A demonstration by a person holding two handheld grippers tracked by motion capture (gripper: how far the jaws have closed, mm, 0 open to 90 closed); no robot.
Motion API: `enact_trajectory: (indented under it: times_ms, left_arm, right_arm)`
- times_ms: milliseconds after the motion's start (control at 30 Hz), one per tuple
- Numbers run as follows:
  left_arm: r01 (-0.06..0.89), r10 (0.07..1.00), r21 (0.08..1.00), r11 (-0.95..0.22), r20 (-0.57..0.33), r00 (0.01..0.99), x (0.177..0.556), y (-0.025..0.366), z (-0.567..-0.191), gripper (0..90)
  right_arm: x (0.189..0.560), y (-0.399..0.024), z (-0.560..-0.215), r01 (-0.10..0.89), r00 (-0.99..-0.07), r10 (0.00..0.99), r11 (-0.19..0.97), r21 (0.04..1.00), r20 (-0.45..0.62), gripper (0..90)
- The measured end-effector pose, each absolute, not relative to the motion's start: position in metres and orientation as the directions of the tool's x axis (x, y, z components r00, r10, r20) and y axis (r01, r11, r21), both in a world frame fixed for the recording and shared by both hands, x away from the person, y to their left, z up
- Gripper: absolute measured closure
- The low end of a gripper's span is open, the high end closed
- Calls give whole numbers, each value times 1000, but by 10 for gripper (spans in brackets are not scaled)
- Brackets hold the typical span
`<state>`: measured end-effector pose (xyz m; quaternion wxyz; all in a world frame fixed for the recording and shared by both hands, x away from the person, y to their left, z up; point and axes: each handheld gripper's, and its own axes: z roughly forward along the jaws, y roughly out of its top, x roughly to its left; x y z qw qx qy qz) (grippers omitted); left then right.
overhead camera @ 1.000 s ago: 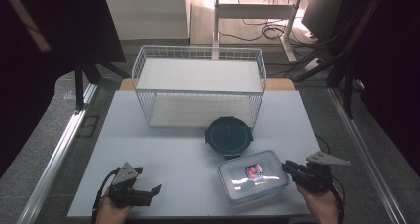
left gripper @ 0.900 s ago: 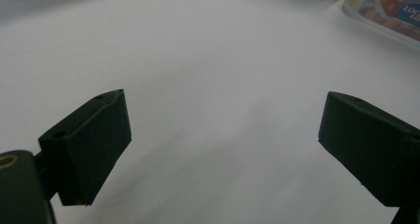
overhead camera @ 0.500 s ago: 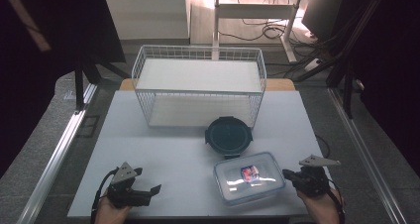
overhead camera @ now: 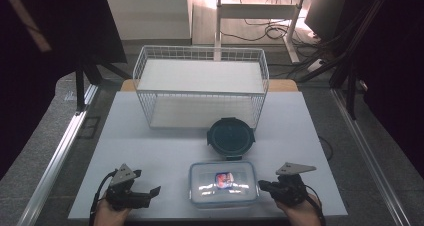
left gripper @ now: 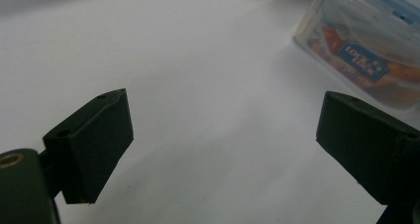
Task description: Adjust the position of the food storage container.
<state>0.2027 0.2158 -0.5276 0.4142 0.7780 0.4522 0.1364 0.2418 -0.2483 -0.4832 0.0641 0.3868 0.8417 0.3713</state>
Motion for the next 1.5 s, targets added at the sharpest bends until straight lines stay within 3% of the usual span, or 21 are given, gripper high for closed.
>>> enact_trajectory:
  times_ms: [300,467,667,900,1167,1500]
  left_arm:
    - [600,829,763,-239,-161,535,203,219,-528,75]
    - [600,833,767,-229,-164,528,202,223,-527,75]
    - [603,839,772,-199,-183,512,203,228,-528,74]
    - [601,835,773,-202,-185,519,204,228,-529,74]
    - [601,830,774,-200,-191,523,205,230,-530,74]
    - [602,826,772,-206,-192,530,205,229,-530,74]
  right_arm:
    - [249,-201,-488,559,-760,625,490,669,178,896]
    - [255,-203,-477,538,-764,627,486,688,155,896]
    - [286,-196,-460,520,-752,639,429,739,159,879]
    - [338,-146,-453,489,-780,608,444,751,149,893]
    - [382,-77,-469,500,-807,578,556,664,123,893]
    - [395,-53,-475,491,-812,583,656,573,29,900]
